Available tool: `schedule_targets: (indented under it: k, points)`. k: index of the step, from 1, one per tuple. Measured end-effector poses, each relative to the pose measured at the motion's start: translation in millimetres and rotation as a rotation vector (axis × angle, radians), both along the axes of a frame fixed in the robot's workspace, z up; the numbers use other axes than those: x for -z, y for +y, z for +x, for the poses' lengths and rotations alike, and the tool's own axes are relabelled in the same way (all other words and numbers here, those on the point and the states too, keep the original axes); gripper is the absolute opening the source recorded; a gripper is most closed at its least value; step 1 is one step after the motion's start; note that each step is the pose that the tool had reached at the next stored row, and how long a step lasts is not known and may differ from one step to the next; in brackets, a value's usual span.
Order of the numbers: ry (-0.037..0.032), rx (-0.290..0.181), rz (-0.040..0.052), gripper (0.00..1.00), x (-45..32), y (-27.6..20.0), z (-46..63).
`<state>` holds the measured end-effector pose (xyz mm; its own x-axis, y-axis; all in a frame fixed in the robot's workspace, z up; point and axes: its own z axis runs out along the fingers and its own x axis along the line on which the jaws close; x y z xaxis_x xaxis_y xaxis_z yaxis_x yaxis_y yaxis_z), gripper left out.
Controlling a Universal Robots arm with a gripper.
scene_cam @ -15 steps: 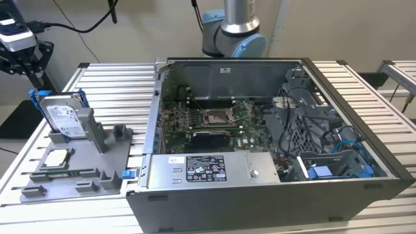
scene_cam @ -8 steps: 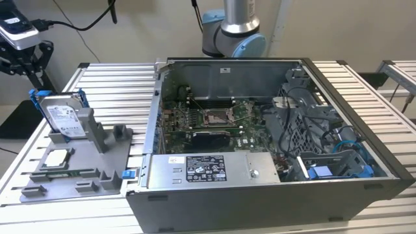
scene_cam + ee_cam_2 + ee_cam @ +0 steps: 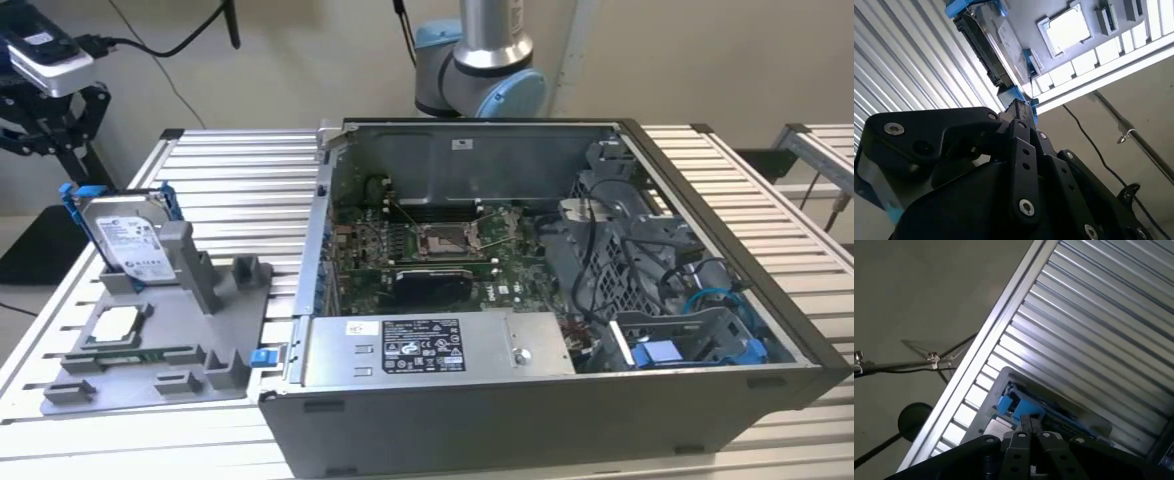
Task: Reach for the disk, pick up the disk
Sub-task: 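Pick up the disk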
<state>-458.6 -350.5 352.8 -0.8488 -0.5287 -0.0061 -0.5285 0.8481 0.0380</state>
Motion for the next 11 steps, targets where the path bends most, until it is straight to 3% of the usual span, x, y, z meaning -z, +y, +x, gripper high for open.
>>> schedule_targets:
  k: [6, 11]
  points:
    - [-0.0002, -0.108, 0.0000, 0.00, 0.0, 0.0, 0.0]
    - [-0.0050, -0.200, -0.0002, 0.00, 0.1, 0.0, 0.1]
